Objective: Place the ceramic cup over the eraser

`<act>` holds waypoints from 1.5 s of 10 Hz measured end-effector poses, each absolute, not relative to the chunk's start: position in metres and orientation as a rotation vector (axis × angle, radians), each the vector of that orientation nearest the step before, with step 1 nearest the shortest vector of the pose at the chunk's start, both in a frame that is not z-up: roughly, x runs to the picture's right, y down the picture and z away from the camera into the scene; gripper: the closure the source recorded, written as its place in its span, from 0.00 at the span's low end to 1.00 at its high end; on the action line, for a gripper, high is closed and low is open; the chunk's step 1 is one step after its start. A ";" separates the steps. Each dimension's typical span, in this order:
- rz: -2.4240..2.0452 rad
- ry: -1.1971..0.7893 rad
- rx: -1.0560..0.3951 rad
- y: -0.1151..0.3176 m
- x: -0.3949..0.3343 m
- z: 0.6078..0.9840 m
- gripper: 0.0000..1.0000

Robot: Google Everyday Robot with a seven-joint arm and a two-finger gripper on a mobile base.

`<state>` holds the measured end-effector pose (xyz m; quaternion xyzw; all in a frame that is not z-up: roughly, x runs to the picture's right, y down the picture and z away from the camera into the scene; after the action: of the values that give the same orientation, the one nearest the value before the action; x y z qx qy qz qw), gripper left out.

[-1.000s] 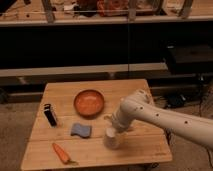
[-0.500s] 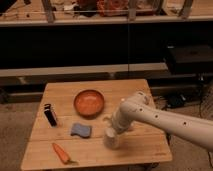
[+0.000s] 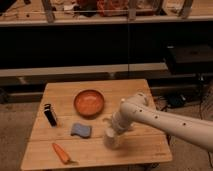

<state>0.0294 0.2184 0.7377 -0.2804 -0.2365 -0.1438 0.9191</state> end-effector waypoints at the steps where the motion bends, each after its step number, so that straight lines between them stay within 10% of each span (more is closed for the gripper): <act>1: -0.297 -0.488 -0.576 0.219 0.029 0.738 0.20; 15: -0.305 -0.510 -0.582 0.223 0.027 0.744 0.20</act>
<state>0.0275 0.2234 0.7441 -0.2825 -0.2478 -0.1480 0.9148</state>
